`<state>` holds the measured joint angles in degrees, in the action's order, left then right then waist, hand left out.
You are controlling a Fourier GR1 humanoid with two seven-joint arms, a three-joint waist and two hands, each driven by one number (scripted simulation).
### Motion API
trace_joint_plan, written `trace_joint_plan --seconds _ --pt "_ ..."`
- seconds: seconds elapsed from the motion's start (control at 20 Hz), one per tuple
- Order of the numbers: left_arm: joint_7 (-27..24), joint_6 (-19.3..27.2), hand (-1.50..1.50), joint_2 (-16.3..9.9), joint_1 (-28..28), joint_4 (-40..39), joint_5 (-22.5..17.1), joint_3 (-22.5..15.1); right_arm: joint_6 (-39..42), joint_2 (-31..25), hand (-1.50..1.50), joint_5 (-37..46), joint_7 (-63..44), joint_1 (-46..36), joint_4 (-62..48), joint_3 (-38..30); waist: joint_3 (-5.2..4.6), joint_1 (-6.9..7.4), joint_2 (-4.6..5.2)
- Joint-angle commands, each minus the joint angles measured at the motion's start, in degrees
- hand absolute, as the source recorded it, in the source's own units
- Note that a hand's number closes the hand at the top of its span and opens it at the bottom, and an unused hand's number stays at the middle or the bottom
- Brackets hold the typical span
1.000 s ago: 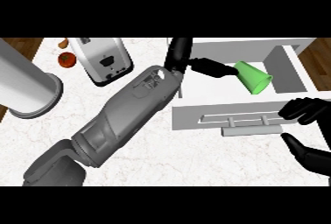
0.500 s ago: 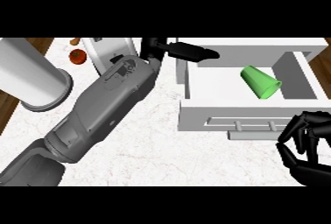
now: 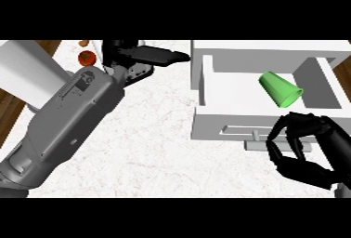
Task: Pick up the cup, place it into the drawer and close the drawer
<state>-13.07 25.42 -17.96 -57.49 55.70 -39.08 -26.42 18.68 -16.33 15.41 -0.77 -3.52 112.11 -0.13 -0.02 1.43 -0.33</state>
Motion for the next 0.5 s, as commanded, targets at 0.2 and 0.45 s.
trace_joint_plan --seconds 0.2,0.45 --pt "1.5 -2.1 -1.50 -5.8 11.7 11.4 -0.8 1.7 -5.9 -2.1 1.50 19.5 8.8 -4.9 -14.8 8.5 0.04 1.11 0.34" --pt "-0.4 -4.7 -1.50 -9.3 19.1 16.7 -1.2 3.6 -12.6 -1.0 1.50 31.4 9.0 -8.5 -24.9 13.9 0.04 1.11 0.38"
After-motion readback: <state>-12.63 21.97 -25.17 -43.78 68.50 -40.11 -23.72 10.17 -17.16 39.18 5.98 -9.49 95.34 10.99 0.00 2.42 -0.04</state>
